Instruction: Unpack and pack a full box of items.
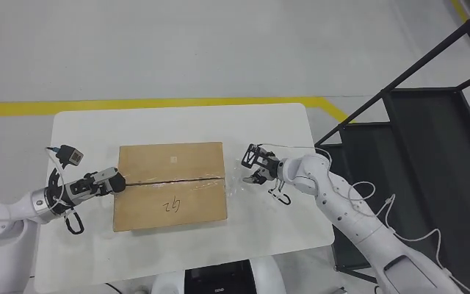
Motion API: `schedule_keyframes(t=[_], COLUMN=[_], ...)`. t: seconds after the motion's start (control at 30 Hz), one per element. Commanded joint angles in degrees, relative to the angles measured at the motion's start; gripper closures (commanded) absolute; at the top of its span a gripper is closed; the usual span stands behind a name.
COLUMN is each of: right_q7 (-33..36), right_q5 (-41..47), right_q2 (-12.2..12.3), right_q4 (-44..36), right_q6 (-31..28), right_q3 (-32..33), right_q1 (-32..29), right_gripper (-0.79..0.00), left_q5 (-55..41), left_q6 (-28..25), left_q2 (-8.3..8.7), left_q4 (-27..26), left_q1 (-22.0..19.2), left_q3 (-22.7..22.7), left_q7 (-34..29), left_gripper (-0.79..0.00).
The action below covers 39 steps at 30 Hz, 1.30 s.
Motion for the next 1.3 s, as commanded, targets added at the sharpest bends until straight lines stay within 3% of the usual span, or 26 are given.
schedule_keyframes(t=[0.0,0.4,0.6,0.7,0.87,0.9,0.93,0.97,1.27], right_q7=[0.0,-0.7,-0.7,-0.2,1.3,1.5,1.7,1.9,-0.2], right_q5=[0.1,-2.0,-3.4,-4.1,-6.2,-6.5,-6.8,-7.0,-7.8], right_q2=[-0.8,-5.4,-6.6,-7.1,-7.8,-7.9,-8.0,-8.1,-7.1], right_q4=[3.0,14.9,16.6,17.0,17.3,17.3,17.3,17.3,14.3], right_q6=[0.1,2.6,4.9,5.8,7.7,8.0,8.3,8.6,9.7], right_q3=[-1.9,-10.8,-12.6,-13.3,-14.3,-14.4,-14.5,-14.5,-10.7], right_q1=[2.5,11.1,11.9,12.1,12.3,12.3,12.3,12.2,10.1], right_gripper=[-0.751,-0.529,-0.536,-0.499,-0.262,-0.117,-0.022,0.000,0.000], left_q5=[0.0,0.0,0.0,0.0,0.0,0.0,0.0,0.0,0.0], left_q6=[0.0,0.0,0.0,0.0,0.0,0.0,0.0,0.0,0.0], left_q2=[0.00,0.00,0.00,0.00,0.00,0.00,0.00,0.00,0.00], left_q4=[0.0,0.0,0.0,0.0,0.0,0.0,0.0,0.0,0.0], left_q1=[0.0,0.0,0.0,0.0,0.0,0.0,0.0,0.0,0.0], left_q3=[0.0,0.0,0.0,0.0,0.0,0.0,0.0,0.0,0.0], left_q7=[0.0,0.0,0.0,0.0,0.0,0.0,0.0,0.0,0.0], left_gripper=[-0.785,-0.785,-0.785,-0.785,-0.785,-0.785,-0.785,-0.785,-0.785])
